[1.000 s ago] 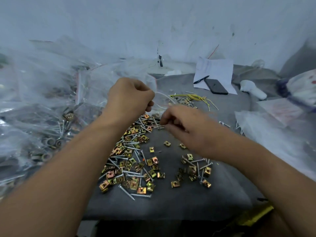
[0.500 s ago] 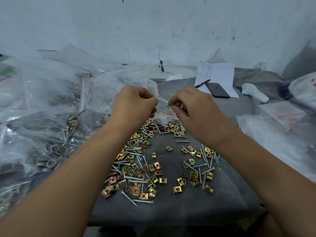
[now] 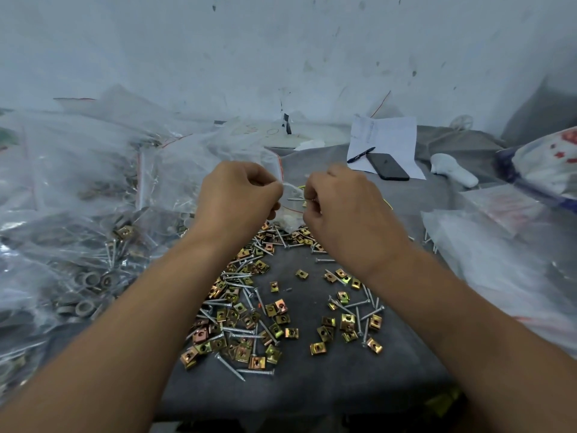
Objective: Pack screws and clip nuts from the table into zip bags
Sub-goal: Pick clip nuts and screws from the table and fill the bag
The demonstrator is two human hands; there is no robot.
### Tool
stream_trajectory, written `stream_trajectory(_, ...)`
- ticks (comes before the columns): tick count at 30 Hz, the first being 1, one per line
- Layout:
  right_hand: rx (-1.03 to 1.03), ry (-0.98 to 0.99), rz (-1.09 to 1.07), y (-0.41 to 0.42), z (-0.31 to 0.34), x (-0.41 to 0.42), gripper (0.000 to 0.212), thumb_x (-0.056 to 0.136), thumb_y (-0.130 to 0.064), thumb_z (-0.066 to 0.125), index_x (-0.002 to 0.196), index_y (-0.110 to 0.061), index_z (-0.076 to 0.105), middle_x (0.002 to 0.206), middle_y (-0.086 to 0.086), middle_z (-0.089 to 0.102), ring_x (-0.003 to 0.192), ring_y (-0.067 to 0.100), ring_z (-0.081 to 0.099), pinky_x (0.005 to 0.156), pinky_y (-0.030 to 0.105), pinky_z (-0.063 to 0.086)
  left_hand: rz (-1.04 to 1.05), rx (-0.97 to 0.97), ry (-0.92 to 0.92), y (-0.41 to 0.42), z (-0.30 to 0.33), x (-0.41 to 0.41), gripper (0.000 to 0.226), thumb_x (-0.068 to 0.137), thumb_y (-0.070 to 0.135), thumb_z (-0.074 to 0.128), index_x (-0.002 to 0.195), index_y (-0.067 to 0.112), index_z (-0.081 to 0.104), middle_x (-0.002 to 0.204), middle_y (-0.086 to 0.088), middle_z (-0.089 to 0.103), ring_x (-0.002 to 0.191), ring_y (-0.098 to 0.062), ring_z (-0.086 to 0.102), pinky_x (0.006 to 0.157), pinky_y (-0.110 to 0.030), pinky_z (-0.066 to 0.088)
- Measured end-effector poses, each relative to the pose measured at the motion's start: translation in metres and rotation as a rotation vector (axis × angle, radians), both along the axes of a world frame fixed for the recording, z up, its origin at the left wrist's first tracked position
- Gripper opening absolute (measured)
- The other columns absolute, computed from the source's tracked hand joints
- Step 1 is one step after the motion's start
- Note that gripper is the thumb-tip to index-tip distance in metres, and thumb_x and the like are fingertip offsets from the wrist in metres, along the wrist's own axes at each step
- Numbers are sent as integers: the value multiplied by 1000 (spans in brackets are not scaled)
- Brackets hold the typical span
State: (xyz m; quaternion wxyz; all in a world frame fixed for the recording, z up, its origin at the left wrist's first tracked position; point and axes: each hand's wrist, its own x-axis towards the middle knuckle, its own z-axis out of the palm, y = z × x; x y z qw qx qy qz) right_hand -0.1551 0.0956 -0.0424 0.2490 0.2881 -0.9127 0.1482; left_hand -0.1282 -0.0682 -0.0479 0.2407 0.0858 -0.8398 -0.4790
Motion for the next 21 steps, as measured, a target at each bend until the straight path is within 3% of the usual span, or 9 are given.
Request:
stream_trajectory(3,4,11,96,-3,0,1,15,94,-19,62,106,-14,69,102,7,60,90,28,61,75,34,48,-10,-8,-5,2,0,1,15,96,17,72,82,18,78,67,2,76,59,-9,73,63,-28,62)
stream_trajectory(8,-71,-14,170,-6,-4,-7,14,93,-13,67,105,-14,74,98,8,62,88,26,61,76,35,49,-27,-22,-5,3,1,1,15,95,19,73,82,17,79,68,1,76,61,-11,73,66,-29,61)
stream_trajectory(14,-384,-25,241,2,1,-9,16,94,-14,71,109,-15,75,100,-1,73,89,11,68,84,31,56,-4,36,-6,1,1,-2,14,97,15,72,85,15,79,69,-3,77,59,-11,72,67,-32,62)
stream_trajectory(18,-767,-82,138,35,8,-40,10,97,-22,61,99,-23,71,85,-6,73,80,10,73,79,40,61,51,122,7,-7,0,-6,14,95,12,73,83,13,80,67,-5,76,57,-13,71,65,-33,62)
stream_trajectory(21,-742,-175,-65,73,-7,-77,14,97,-18,60,90,-27,69,79,-5,73,77,15,73,80,46,61,90,155,29,-12,-1,-7,16,94,14,73,80,17,79,66,-2,76,55,-11,70,63,-30,59)
